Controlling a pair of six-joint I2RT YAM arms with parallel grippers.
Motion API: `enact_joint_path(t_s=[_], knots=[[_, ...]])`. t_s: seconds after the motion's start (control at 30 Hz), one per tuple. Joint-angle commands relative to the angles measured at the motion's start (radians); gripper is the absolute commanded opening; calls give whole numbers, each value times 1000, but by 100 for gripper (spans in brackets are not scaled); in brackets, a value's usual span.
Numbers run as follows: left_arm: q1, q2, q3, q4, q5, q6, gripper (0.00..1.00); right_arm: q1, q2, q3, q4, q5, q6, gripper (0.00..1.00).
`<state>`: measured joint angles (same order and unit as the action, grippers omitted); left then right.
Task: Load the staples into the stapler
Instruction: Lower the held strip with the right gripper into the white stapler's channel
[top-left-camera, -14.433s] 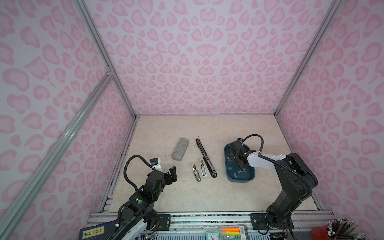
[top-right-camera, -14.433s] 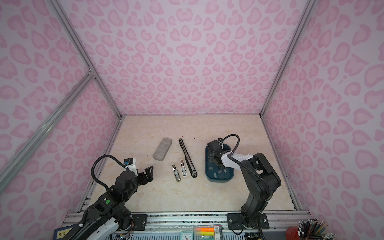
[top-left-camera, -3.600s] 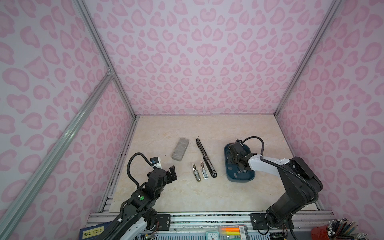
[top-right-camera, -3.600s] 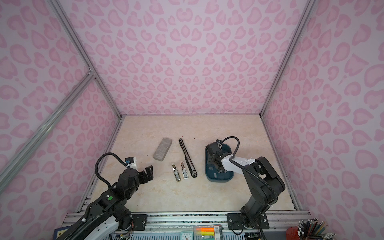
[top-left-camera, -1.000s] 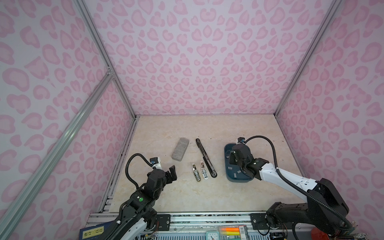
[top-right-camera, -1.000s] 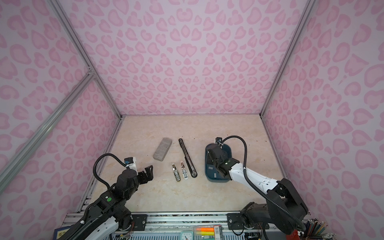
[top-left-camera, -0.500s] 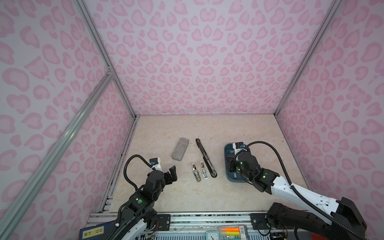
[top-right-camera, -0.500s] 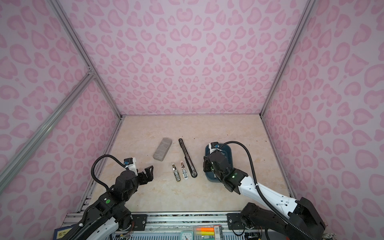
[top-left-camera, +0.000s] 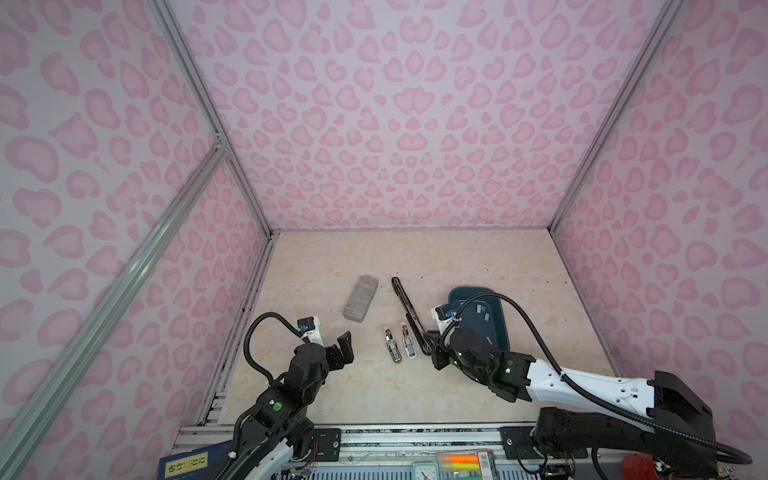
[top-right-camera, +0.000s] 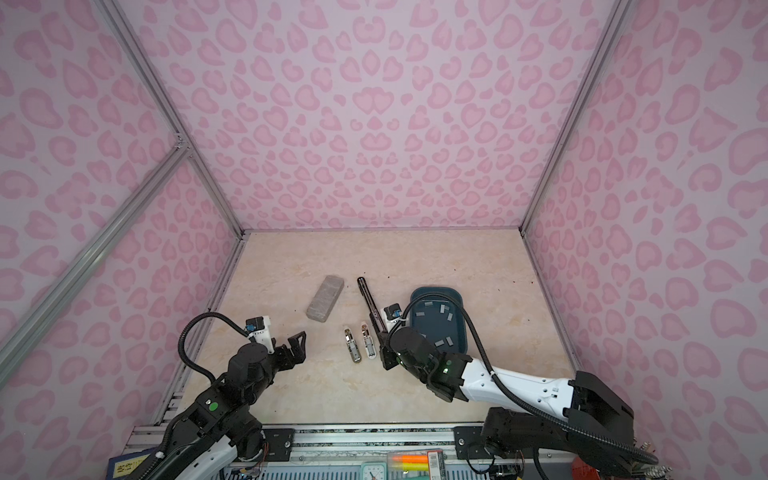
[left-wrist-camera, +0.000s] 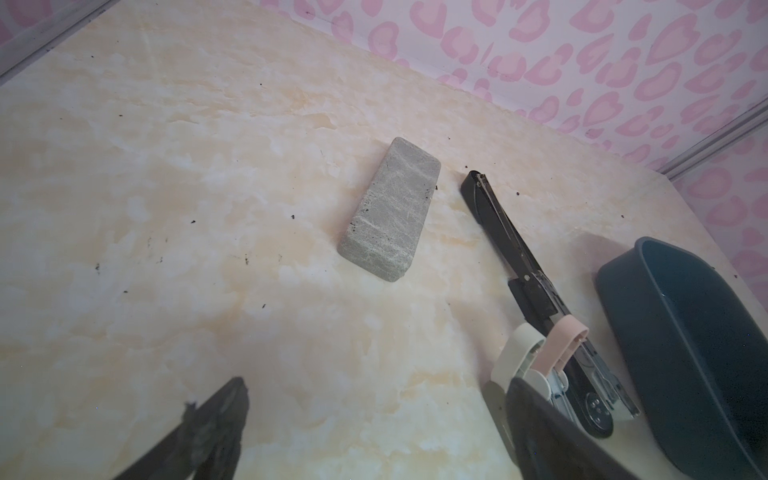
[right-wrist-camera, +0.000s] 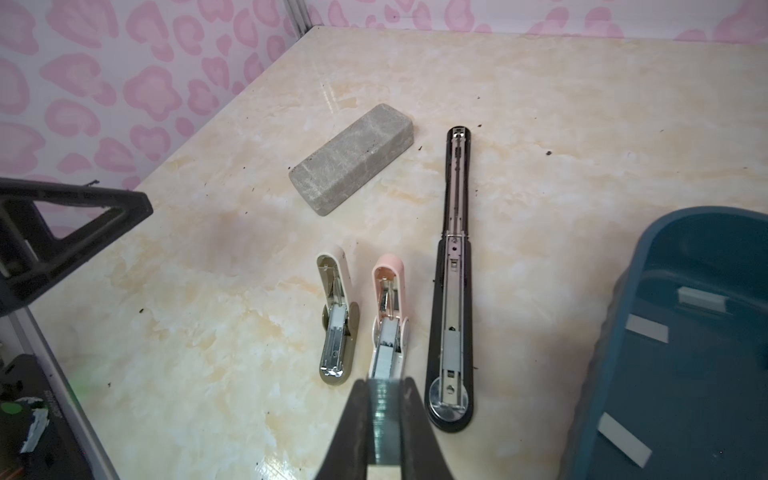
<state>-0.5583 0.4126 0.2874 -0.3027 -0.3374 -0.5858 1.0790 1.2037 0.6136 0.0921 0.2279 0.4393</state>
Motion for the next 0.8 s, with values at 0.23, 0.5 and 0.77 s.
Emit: enact_joint_path(t_s=[0.23, 0.5, 0.77], knots=[[0, -3, -1, 0, -3, -12, 98, 63, 271, 54, 216, 65, -42, 8], [0, 5, 1, -1, -14, -16, 98, 63, 411, 18, 401, 57, -59, 8], [0, 27, 6, 3, -23, -17, 97, 66, 507, -21, 575, 48, -83, 5]])
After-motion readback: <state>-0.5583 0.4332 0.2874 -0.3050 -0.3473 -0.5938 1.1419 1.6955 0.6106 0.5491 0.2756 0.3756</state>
